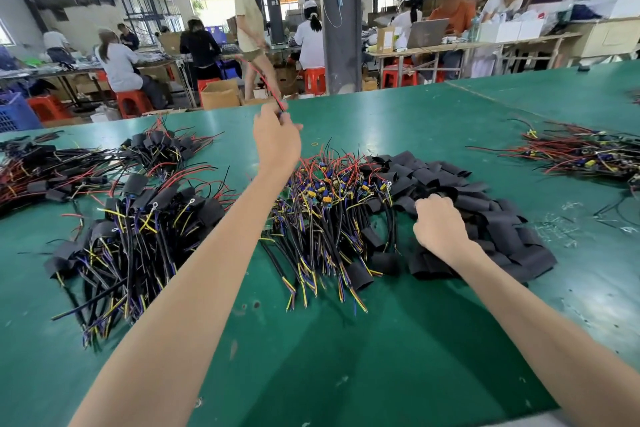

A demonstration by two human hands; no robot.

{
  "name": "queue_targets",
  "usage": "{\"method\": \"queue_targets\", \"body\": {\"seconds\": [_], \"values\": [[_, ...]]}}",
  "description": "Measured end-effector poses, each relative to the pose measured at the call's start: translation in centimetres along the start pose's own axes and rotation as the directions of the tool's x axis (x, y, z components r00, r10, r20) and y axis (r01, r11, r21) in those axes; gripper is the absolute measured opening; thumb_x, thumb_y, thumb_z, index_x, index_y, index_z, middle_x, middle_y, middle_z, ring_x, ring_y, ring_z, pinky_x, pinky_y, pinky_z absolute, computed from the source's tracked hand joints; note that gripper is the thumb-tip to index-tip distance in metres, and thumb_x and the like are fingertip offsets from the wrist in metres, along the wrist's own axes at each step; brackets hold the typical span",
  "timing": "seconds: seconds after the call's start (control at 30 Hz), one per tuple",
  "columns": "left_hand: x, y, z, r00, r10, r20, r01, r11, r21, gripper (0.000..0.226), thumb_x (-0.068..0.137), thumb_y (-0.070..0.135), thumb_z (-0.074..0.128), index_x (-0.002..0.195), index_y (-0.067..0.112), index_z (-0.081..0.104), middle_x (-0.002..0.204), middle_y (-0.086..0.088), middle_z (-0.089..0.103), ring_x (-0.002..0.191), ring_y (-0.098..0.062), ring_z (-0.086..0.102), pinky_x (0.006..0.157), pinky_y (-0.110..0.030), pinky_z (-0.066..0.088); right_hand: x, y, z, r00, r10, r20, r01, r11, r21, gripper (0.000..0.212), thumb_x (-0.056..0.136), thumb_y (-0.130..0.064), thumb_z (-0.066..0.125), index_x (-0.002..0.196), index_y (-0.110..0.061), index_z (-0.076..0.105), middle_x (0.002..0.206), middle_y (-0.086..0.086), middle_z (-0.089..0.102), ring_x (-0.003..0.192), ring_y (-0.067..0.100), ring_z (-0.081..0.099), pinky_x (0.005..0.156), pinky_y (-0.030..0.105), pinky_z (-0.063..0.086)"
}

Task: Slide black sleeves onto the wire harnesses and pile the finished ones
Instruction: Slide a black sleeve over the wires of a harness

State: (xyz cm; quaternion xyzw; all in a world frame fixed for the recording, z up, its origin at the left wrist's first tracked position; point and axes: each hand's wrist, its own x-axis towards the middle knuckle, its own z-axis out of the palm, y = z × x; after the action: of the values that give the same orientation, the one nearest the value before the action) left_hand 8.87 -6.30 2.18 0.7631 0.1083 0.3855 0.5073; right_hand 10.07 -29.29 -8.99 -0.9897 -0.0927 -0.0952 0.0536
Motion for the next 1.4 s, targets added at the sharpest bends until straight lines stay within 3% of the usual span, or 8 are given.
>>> {"method": "queue_targets", "body": {"seconds": [0.13, 0.2, 0.27, 0.47, 0.77, 0.9, 1.07, 1.4], "values": [[0.4, 3.8, -1.8, 0.994, 0.105, 0.04, -0.108, 0.992, 0.07, 0.026, 0.098, 0.01, 0.034, 0.097, 0.008, 0.061, 0.105, -0.016, 0.06, 0.079, -0.019, 0.055, 0.063, -0.02, 0.044, 0.3, -0.1, -0.1, 0.996, -0.019, -0.087, 0.018, 1.0, -0.017, 0.016, 0.091, -0.012, 0.049, 0.103, -0.005, 0.058, 0.107, 0.013, 0.056, 0.104, 0.033, 0.053, 0.083, 0.038, 0.04], [0.0, 4.8, -3.0, 0.957, 0.241, 0.16, -0.275, 0.929, 0.246, 0.03, 0.097, 0.022, 0.042, 0.088, 0.007, 0.067, 0.076, -0.003, 0.06, 0.055, -0.006, 0.047, 0.052, -0.022, 0.034, 0.3, -0.3, -0.2, 0.989, -0.023, -0.149, 0.036, 0.996, 0.087, 0.015, 0.093, -0.012, 0.046, 0.102, -0.003, 0.055, 0.104, 0.016, 0.059, 0.1, 0.035, 0.056, 0.078, 0.038, 0.042], [-0.9, 5.2, -4.2, 0.889, 0.303, 0.343, -0.428, 0.817, 0.387, 0.029, 0.096, 0.024, 0.047, 0.081, 0.012, 0.069, 0.075, -0.006, 0.065, 0.043, 0.001, 0.046, 0.048, -0.023, 0.027, 0.3, -0.6, -0.2, 0.977, -0.023, -0.21, 0.069, 0.974, 0.215, 0.013, 0.094, -0.011, 0.045, 0.102, -0.001, 0.049, 0.094, 0.018, 0.061, 0.086, 0.037, 0.058, 0.065, 0.036, 0.038], [-6.1, 1.6, -5.6, 0.744, 0.049, 0.667, -0.489, 0.719, 0.493, 0.018, 0.093, 0.029, 0.055, 0.087, 0.021, 0.069, 0.065, 0.015, 0.052, 0.055, -0.005, 0.046, 0.058, -0.024, 0.032, -0.6, -1.8, 0.0, 0.962, -0.259, -0.087, 0.269, 0.84, 0.472, 0.012, 0.095, -0.015, 0.046, 0.093, -0.009, 0.035, 0.07, 0.005, 0.052, 0.06, 0.021, 0.05, 0.052, 0.032, 0.032], [-10.8, -5.0, -5.6, 0.796, 0.108, 0.595, -0.406, 0.825, 0.394, 0.008, 0.092, 0.015, 0.059, 0.085, 0.013, 0.064, 0.083, 0.004, 0.06, 0.078, -0.015, 0.053, 0.07, -0.018, 0.033, -0.3, -1.7, 0.7, 0.92, -0.39, 0.031, 0.354, 0.863, 0.359, 0.017, 0.092, -0.015, 0.056, 0.097, -0.013, 0.04, 0.099, 0.011, 0.052, 0.091, 0.026, 0.049, 0.074, 0.035, 0.039], [-11.4, -5.6, -5.5, 0.8, 0.165, 0.576, -0.4, 0.864, 0.307, 0.02, 0.093, 0.002, 0.052, 0.104, 0.011, 0.066, 0.092, 0.005, 0.058, 0.082, -0.001, 0.051, 0.078, -0.003, 0.032, 0.0, -1.3, 0.6, 0.928, -0.367, 0.07, 0.334, 0.899, 0.281, 0.04, 0.089, -0.006, 0.058, 0.124, -0.016, 0.042, 0.124, 0.007, 0.05, 0.107, 0.026, 0.052, 0.086, 0.034, 0.042], [-11.8, -5.8, -5.3, 0.838, 0.201, 0.507, -0.373, 0.89, 0.263, 0.016, 0.094, 0.014, 0.057, 0.1, 0.017, 0.071, 0.086, 0.012, 0.062, 0.078, 0.002, 0.056, 0.072, -0.014, 0.04, 0.3, -1.0, 0.4, 0.931, -0.344, 0.121, 0.297, 0.907, 0.299, 0.057, 0.093, -0.004, 0.054, 0.144, -0.01, 0.029, 0.124, 0.014, 0.044, 0.116, 0.027, 0.042, 0.084, 0.029, 0.035], [-12.2, -5.5, -6.0, 0.882, 0.243, 0.403, -0.383, 0.868, 0.315, 0.011, 0.09, 0.015, 0.061, 0.092, 0.019, 0.072, 0.082, 0.016, 0.061, 0.075, -0.006, 0.056, 0.072, -0.022, 0.045, -0.4, -1.5, -1.9, 0.927, -0.327, -0.182, 0.373, 0.771, 0.517, 0.041, 0.091, -0.01, 0.06, 0.131, -0.008, 0.052, 0.115, 0.009, 0.05, 0.098, 0.019, 0.047, 0.076, 0.02, 0.027]]}}
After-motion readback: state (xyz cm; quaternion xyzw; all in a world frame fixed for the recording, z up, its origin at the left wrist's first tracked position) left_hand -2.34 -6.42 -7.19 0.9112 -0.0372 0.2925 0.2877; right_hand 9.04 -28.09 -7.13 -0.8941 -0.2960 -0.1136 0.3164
